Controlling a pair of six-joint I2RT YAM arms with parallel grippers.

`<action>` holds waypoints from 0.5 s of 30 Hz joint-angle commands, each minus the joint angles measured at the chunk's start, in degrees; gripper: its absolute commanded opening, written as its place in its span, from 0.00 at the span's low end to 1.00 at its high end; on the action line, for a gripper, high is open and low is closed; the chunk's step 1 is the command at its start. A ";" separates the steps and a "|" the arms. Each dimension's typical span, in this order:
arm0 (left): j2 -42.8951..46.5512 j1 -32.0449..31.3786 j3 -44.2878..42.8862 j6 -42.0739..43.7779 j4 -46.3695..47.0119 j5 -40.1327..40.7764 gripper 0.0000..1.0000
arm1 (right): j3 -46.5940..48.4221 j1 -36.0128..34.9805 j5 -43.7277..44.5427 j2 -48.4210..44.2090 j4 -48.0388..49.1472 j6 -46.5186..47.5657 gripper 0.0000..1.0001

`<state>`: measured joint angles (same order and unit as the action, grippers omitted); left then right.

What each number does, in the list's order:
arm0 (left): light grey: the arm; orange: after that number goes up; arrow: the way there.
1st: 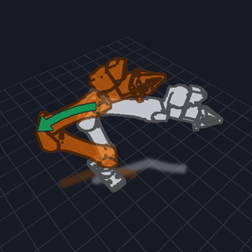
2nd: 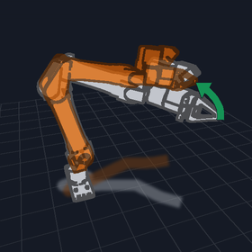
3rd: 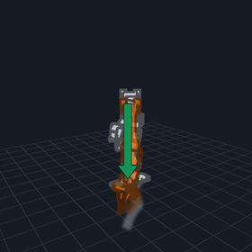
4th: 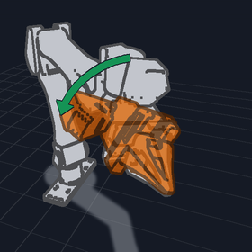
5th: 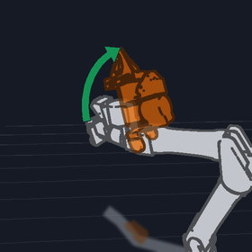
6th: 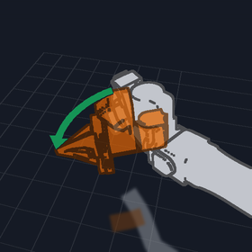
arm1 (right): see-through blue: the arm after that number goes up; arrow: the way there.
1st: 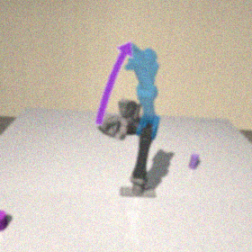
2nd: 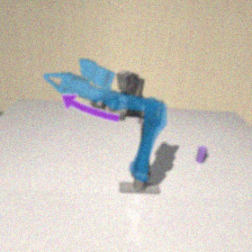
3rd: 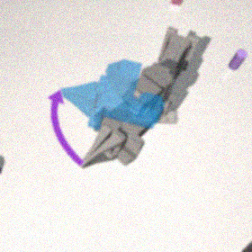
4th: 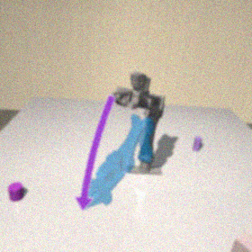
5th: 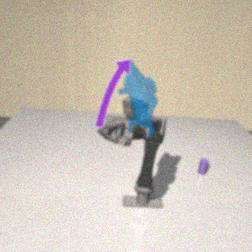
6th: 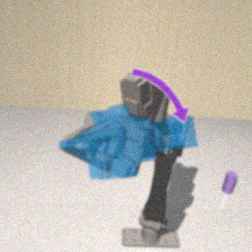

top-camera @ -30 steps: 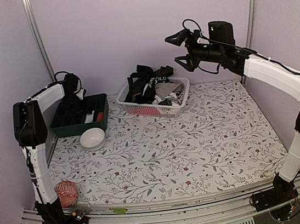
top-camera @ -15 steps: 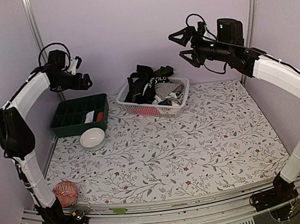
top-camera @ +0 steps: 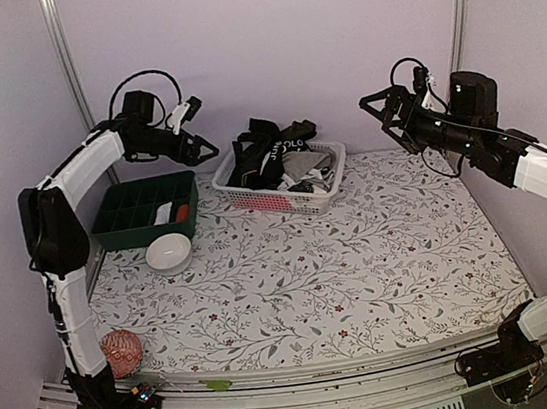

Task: Roll the underwear
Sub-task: Pick up the underwear from the bin.

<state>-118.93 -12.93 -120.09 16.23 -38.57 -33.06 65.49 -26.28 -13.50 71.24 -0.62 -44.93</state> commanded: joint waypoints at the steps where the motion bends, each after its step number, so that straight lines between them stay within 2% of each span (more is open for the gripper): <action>1: -6.59 -3.34 -1.31 6.18 1.57 -3.41 0.96 | -0.74 0.78 2.35 -2.84 0.82 -3.47 0.99; 7: -15.25 -3.82 -8.24 5.94 3.51 -7.57 0.81 | 0.42 0.75 0.97 -1.74 0.32 -9.34 0.99; 10: -19.62 -4.25 -12.66 5.44 3.69 -6.27 0.80 | 0.79 0.78 0.81 -1.34 0.49 -10.23 0.99; 15: -24.32 -4.69 -16.75 3.94 6.88 -1.55 0.71 | 1.15 0.77 0.74 -1.19 0.49 -10.88 0.99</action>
<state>-140.53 -17.15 -133.95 20.80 -35.44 -37.34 65.08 -25.69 -12.56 69.63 -0.58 -54.13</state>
